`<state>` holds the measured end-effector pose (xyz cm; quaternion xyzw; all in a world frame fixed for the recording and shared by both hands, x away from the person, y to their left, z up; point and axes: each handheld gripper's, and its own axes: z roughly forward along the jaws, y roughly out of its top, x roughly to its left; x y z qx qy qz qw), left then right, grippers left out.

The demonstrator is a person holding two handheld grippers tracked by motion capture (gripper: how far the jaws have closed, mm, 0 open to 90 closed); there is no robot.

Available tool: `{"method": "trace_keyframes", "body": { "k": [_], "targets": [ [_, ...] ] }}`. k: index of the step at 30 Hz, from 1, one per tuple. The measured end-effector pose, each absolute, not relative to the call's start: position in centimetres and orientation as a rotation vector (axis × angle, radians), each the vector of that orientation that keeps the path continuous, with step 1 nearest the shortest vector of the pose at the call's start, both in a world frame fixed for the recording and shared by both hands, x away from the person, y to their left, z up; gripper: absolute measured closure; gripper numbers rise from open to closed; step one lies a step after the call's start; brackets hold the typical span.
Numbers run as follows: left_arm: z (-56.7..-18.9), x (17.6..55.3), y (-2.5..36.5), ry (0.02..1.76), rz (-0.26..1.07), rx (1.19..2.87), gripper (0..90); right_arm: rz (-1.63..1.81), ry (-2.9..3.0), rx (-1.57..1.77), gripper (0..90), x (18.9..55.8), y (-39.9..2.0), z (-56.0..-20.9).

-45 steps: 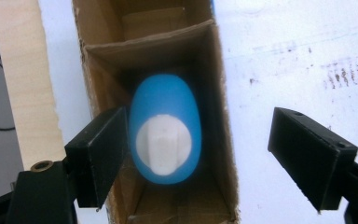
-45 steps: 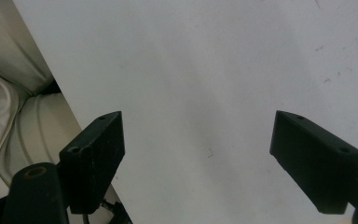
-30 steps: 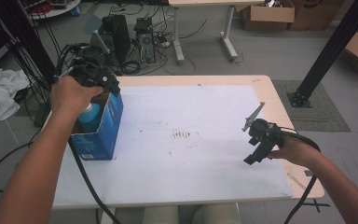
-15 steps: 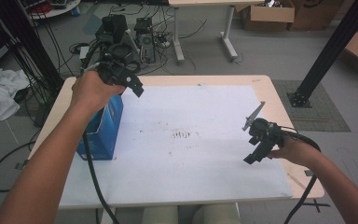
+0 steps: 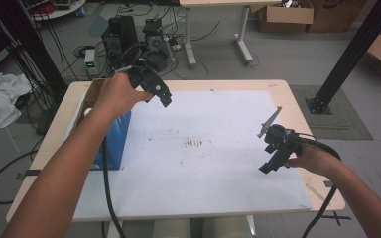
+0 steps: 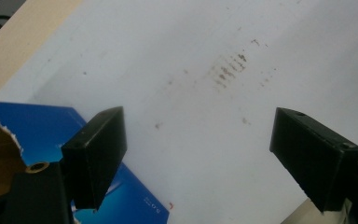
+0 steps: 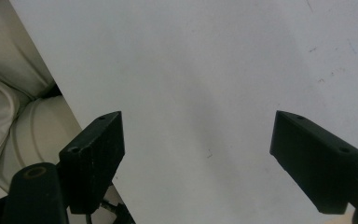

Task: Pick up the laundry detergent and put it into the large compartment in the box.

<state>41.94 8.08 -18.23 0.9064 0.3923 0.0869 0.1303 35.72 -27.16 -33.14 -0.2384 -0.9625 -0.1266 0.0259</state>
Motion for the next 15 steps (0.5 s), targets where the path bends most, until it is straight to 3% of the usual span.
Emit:
{"method": "trace_keyframes", "body": {
  "k": [15],
  "targets": [
    [-19.7, 43.6, 4.9, 0.995, 0.248, 2.742, 20.7, -0.380, -2.976, -0.739, 17.7, 36.3, -26.8, -32.7]
  ]
}}
